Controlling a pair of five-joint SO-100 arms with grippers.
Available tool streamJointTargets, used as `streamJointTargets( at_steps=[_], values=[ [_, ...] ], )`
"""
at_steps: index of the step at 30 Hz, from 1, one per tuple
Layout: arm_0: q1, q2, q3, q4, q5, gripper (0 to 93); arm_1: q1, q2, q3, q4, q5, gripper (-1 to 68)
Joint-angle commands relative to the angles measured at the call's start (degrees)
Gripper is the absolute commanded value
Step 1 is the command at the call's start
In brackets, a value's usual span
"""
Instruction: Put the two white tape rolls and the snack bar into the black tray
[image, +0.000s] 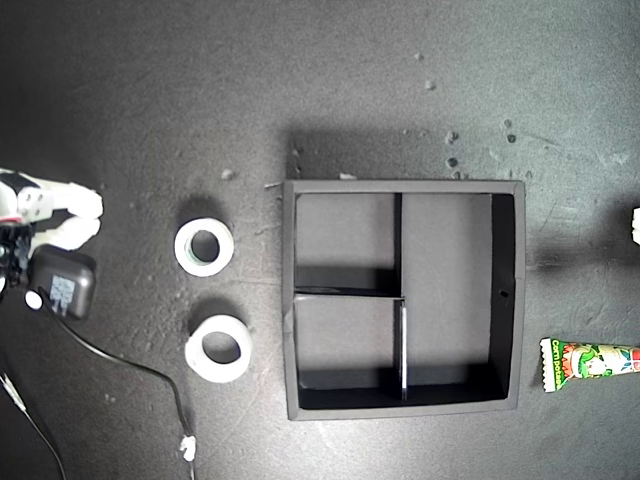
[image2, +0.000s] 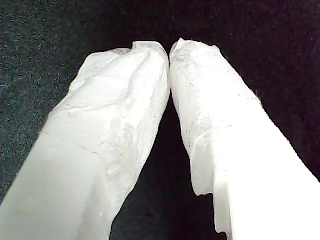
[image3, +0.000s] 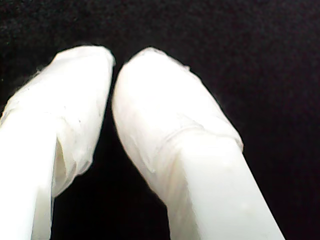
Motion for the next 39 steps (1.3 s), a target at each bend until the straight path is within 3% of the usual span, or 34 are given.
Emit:
streamJointTargets(
  at_steps=[1, 39],
  values=[
    [1.4, 2.8, 3.3, 2.0, 0.3, 0.4, 0.0, 0.1, 0.7, 0.2, -18.4, 0.1],
    [2.2, 2.8, 3.3, 2.2, -3.1, 0.4, 2.2, 0.1, 0.7, 0.2, -18.2, 0.1]
  ],
)
